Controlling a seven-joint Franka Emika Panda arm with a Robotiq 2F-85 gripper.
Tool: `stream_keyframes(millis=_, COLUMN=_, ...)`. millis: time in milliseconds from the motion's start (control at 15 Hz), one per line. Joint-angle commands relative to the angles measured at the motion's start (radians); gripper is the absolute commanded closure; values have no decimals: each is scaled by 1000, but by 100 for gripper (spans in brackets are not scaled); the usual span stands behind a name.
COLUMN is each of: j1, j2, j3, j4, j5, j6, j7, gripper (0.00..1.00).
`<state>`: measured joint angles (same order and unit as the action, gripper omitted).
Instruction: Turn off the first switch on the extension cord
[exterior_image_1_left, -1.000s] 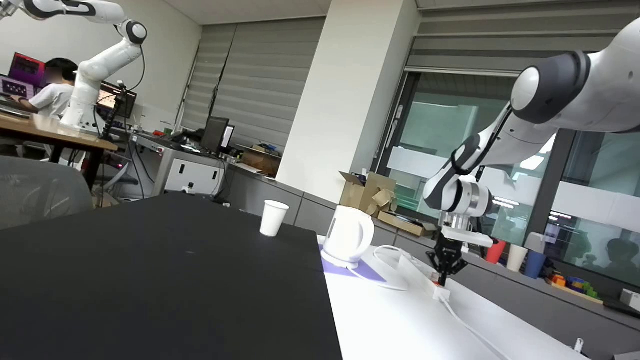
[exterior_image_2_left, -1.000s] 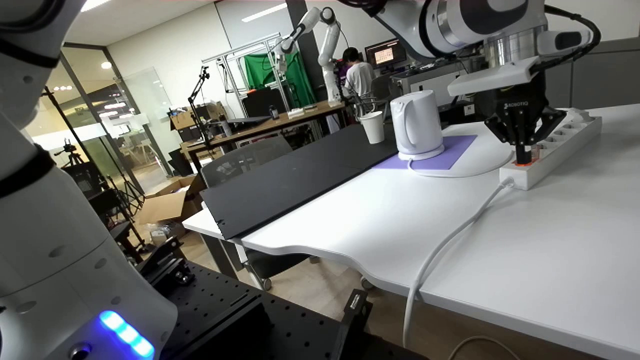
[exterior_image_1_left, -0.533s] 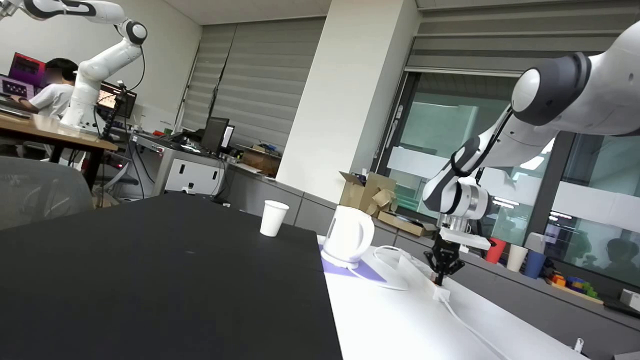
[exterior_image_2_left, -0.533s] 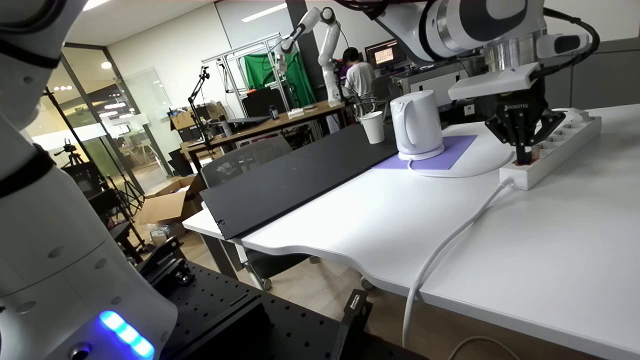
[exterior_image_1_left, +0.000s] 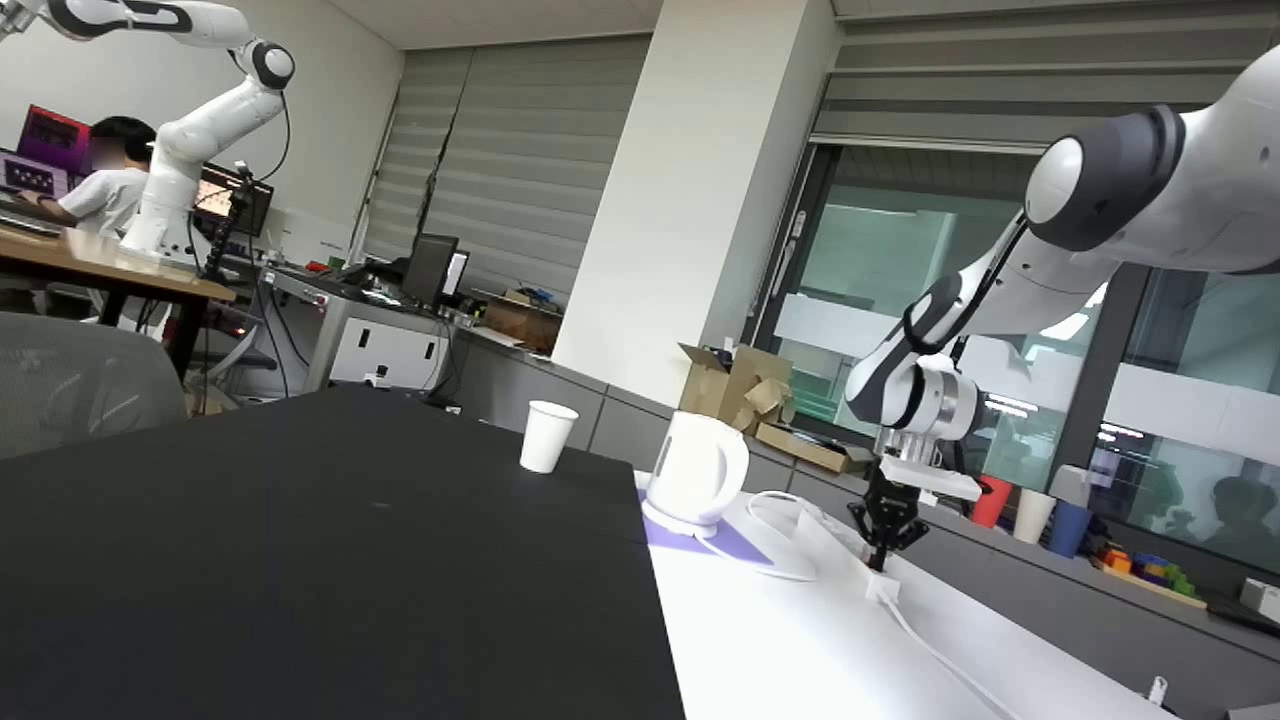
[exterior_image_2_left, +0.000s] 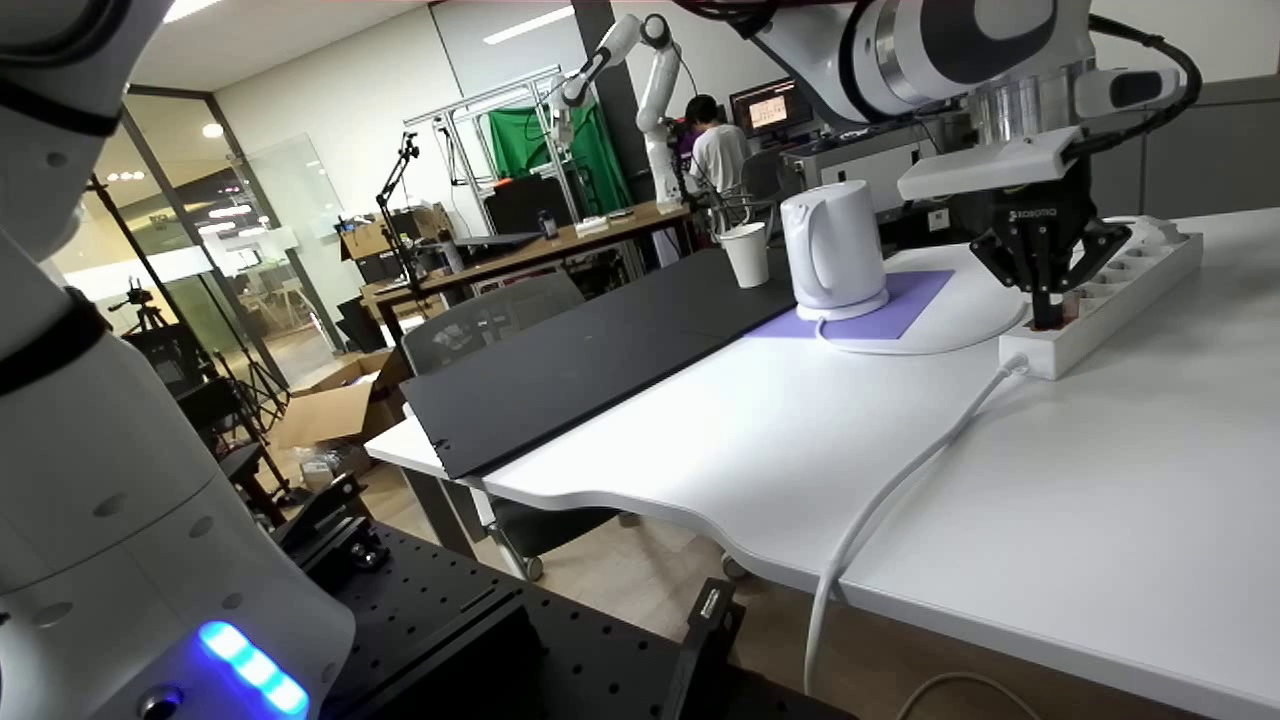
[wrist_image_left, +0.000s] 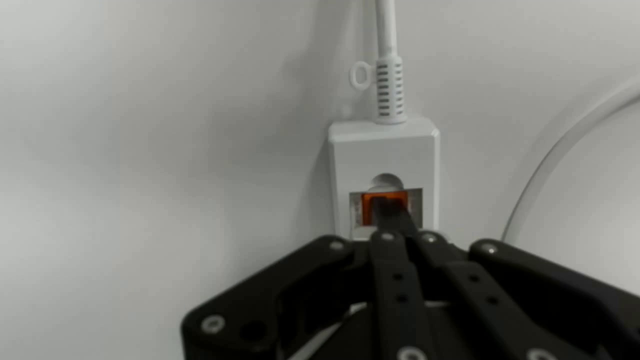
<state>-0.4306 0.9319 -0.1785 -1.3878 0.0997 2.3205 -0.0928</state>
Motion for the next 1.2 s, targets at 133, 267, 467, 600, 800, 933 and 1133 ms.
stream_keyframes(millis=133, j1=26, j2=-9, j3=5, j4=-116, j5=-55, j6=159, j7=-78, gripper=100)
stream_keyframes(millis=267, j1=38, j2=-30, j3=0, j4=-186, j5=-99, j6=257, j7=-121, gripper=100)
stream_keyframes(millis=467, j1=53, j2=-63, j3=-5, j4=-277, j5=-156, j6=374, j7=-150, gripper=100)
stream_keyframes(millis=600, j1=79, j2=-84, j3=-25, j4=-305, j5=-186, j6=413, j7=-120, gripper=100)
stream_keyframes(millis=800, j1=142, j2=-99, j3=-83, j4=-298, j5=-223, j6=392, j7=-54, gripper=100)
stream_keyframes(millis=933, j1=200, j2=-112, j3=-131, j4=-275, j5=-245, j6=322, j7=10, gripper=100)
stream_keyframes(millis=1133, j1=285, j2=-134, j3=-199, j4=-226, j5=-295, j6=176, j7=100, gripper=100)
